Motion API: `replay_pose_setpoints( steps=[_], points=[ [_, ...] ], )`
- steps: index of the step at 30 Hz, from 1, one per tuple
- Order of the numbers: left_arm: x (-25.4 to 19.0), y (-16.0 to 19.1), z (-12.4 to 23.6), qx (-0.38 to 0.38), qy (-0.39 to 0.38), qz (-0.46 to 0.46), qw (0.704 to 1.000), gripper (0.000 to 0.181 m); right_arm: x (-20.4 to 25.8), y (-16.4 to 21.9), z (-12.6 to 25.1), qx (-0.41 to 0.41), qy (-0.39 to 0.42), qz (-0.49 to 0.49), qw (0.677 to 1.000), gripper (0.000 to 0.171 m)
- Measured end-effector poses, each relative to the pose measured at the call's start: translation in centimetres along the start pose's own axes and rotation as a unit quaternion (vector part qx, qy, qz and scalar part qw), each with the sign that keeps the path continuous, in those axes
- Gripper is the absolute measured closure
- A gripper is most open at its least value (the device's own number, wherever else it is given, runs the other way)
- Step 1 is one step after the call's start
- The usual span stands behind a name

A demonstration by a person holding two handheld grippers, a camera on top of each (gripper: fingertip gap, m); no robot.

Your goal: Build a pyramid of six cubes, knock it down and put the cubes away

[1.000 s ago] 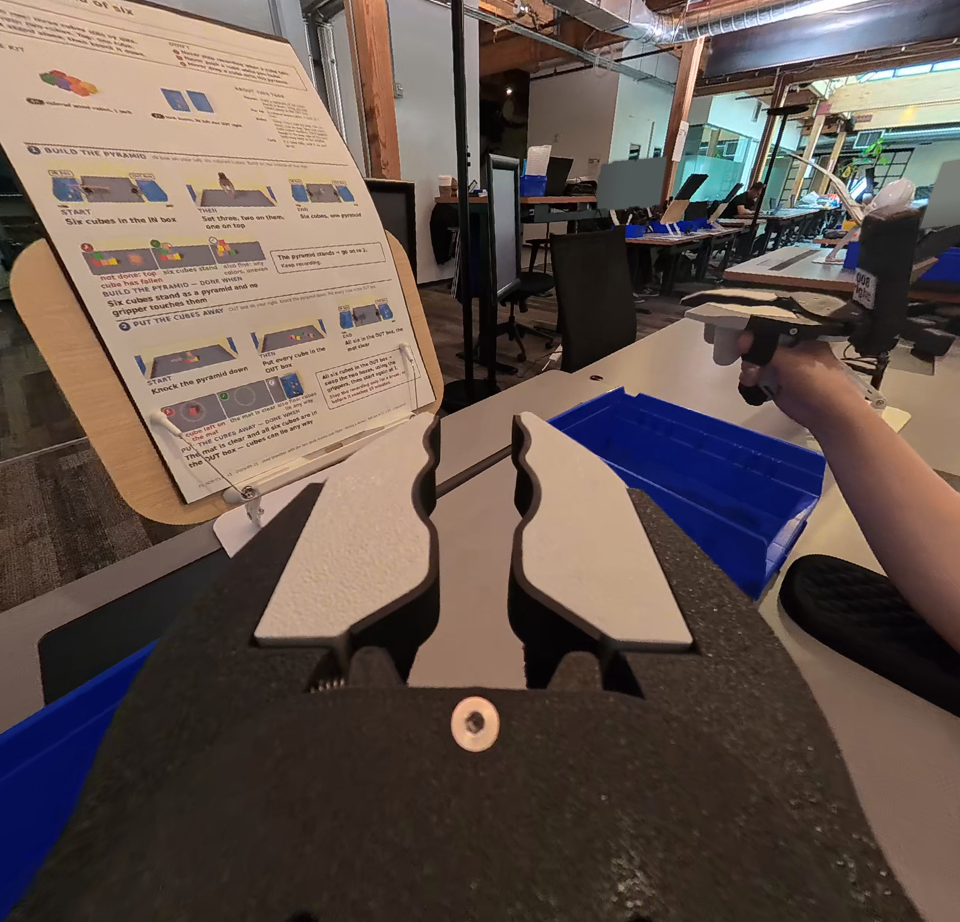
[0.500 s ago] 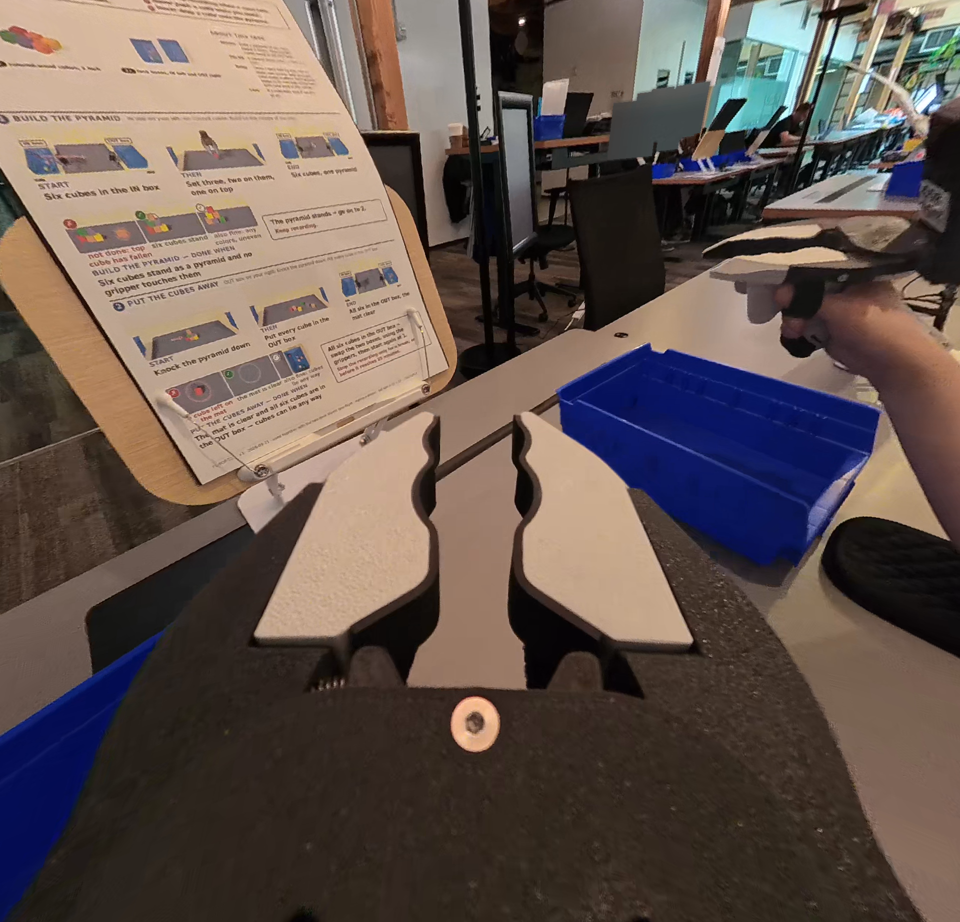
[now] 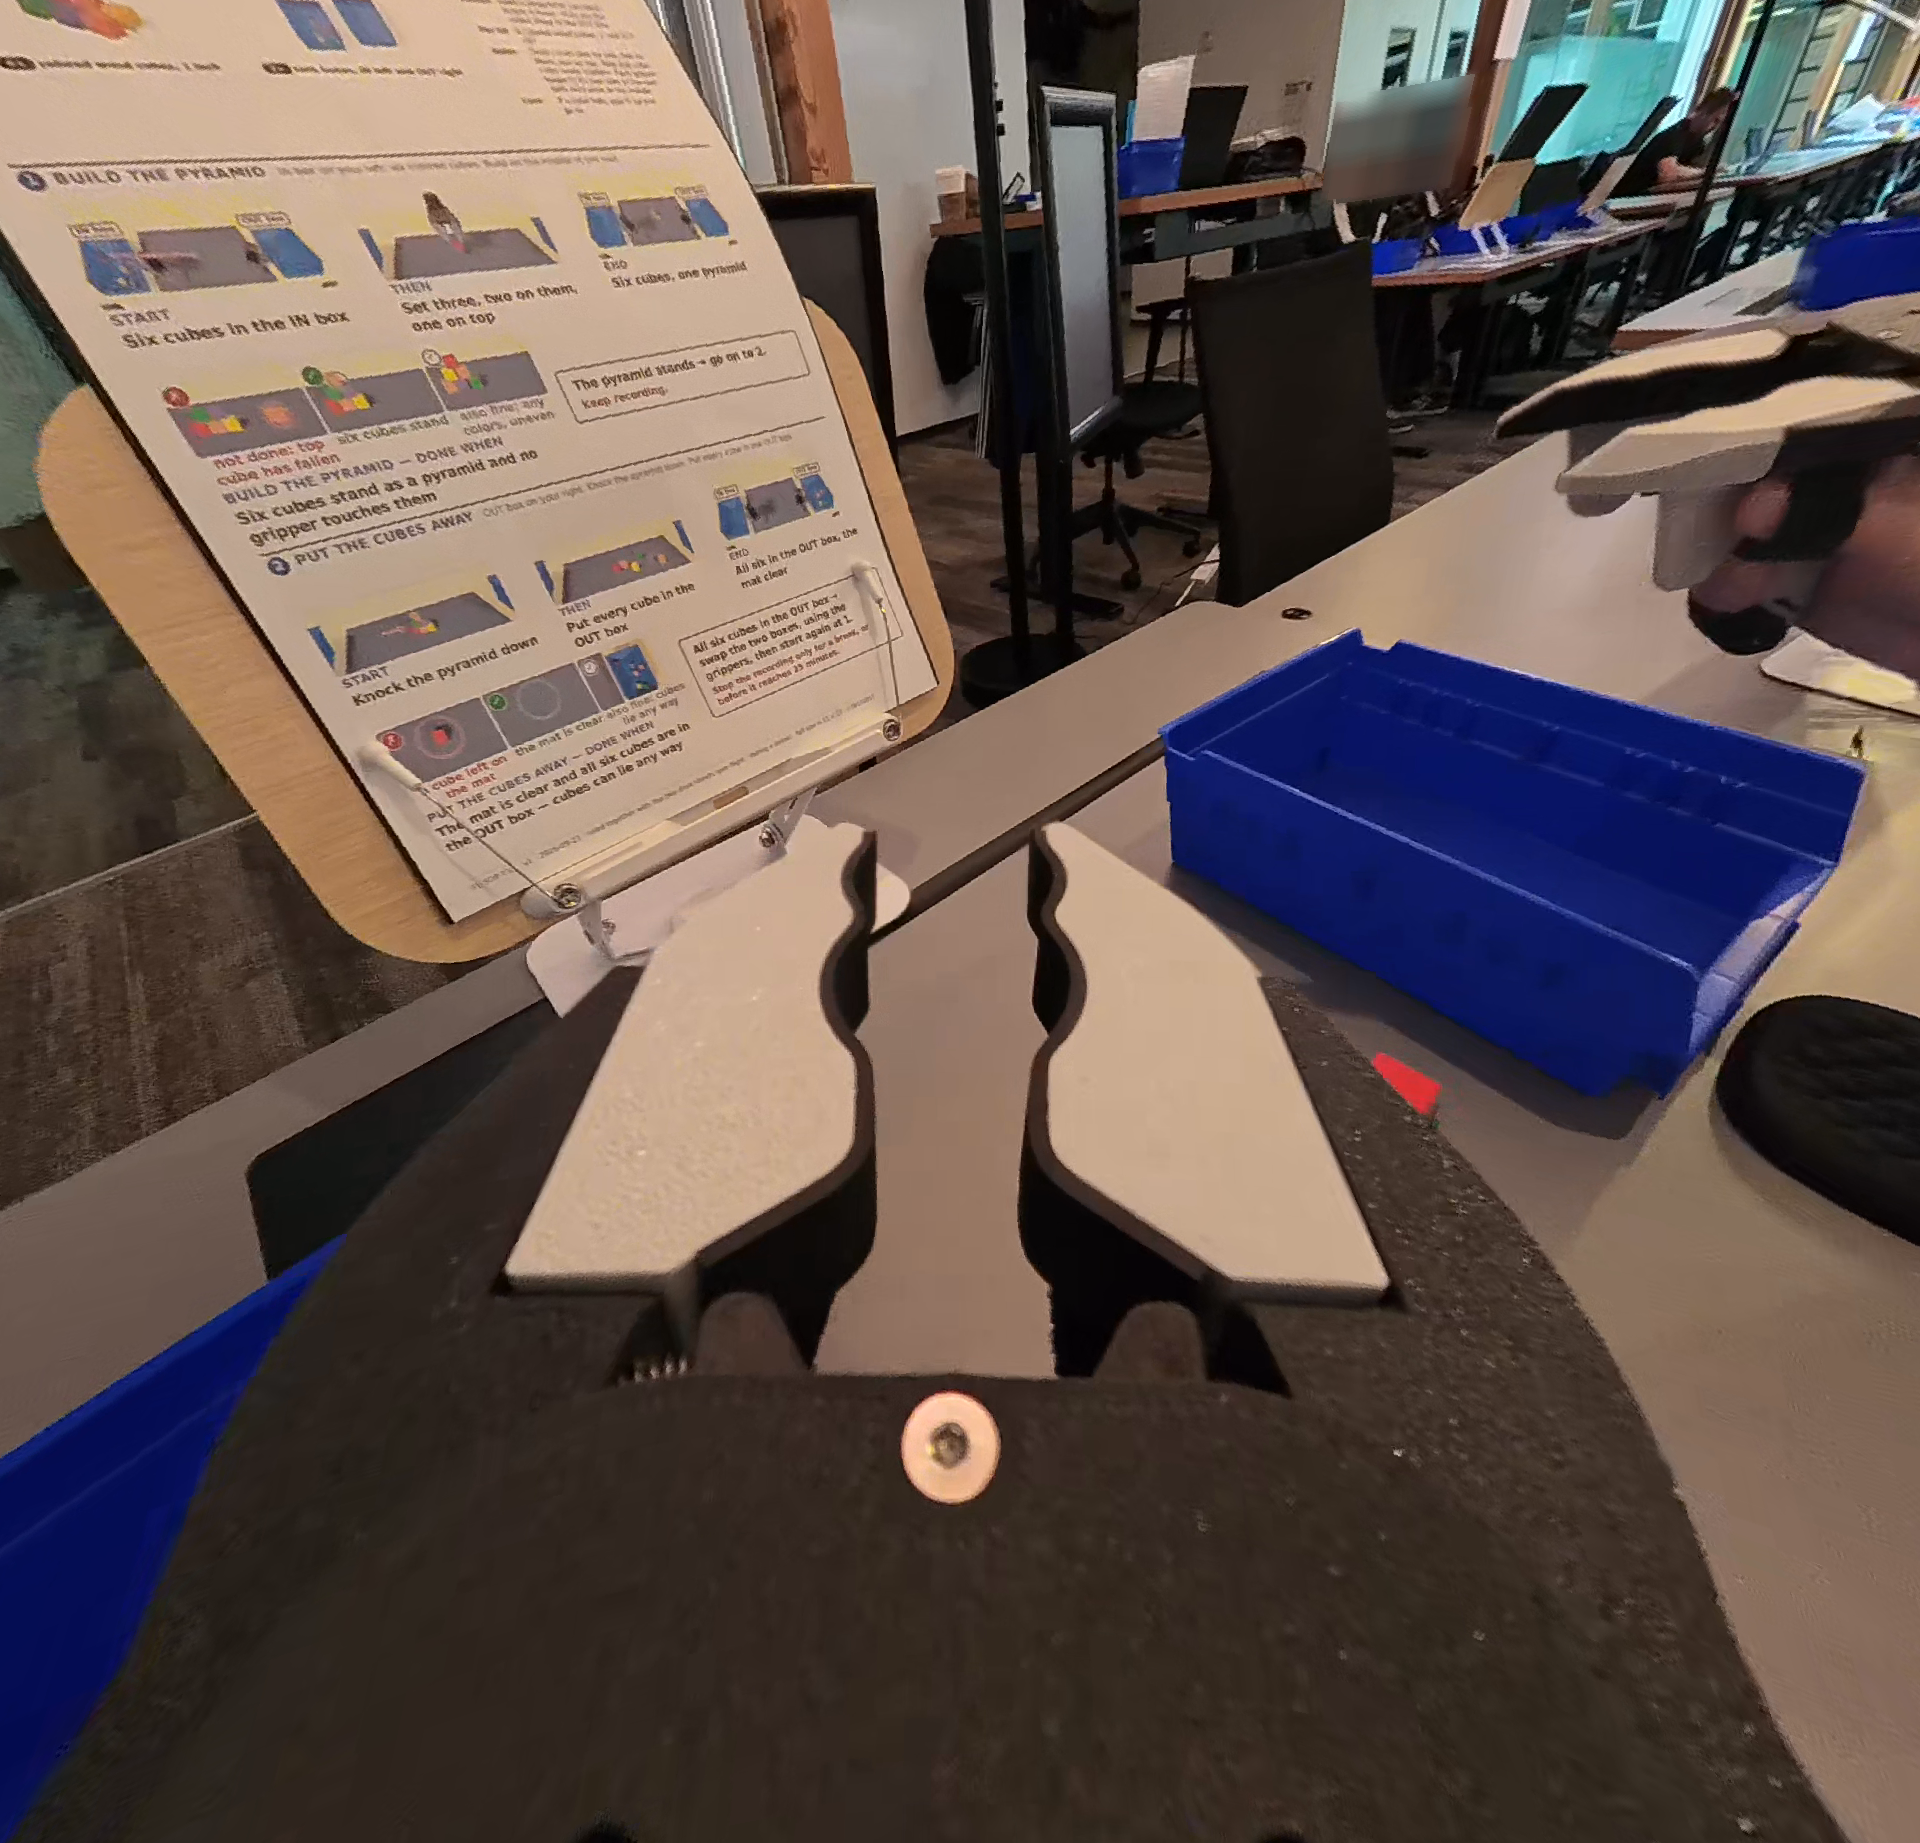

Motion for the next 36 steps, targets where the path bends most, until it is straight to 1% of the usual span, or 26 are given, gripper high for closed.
replay_pose_setpoints(
  steps=[4,9,13,18,25,36],
  points=[
    [0.4,0.1,0.3,0.008,-0.02,-0.012,1.0,0.154,-0.1,-0.5,0.6,-0.011,0.008,-0.006,1.0,0.121],
    [0.5,0.7,-0.2,0.029,-0.046,-0.025,0.998,0.152,-0.2,0.5,0.3,0.042,0.012,-0.027,0.999,0.115],
    [-0.2,0.7,-0.4,0.034,-0.032,-0.032,0.998,0.149,-0.1,1.3,-0.1,0.08,0.034,0.004,0.996,0.115],
    [-0.6,0.6,-0.3,0.035,-0.031,-0.044,0.998,0.149,0.3,1.6,-1.0,0.1,0.043,0.033,0.993,0.117],
    [-0.2,1.0,-0.6,0.045,-0.032,-0.036,0.998,0.149,-0.1,3.4,-2.2,0.152,0.048,0.033,0.987,0.117],
    [0.3,1.1,-0.5,0.048,-0.037,-0.038,0.997,0.15,-0.7,4.4,-2.3,0.179,0.05,0.011,0.982,0.118]
  ],
)
Point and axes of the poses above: each gripper's, where its closed fingertips meet, z back along the fingers, y out of its underside, x = y × z across the jaws, the point moved 3 cm from there along z, back along the fingers, and after that the axes turned 10 degrees about x, right-handed, at the moved point
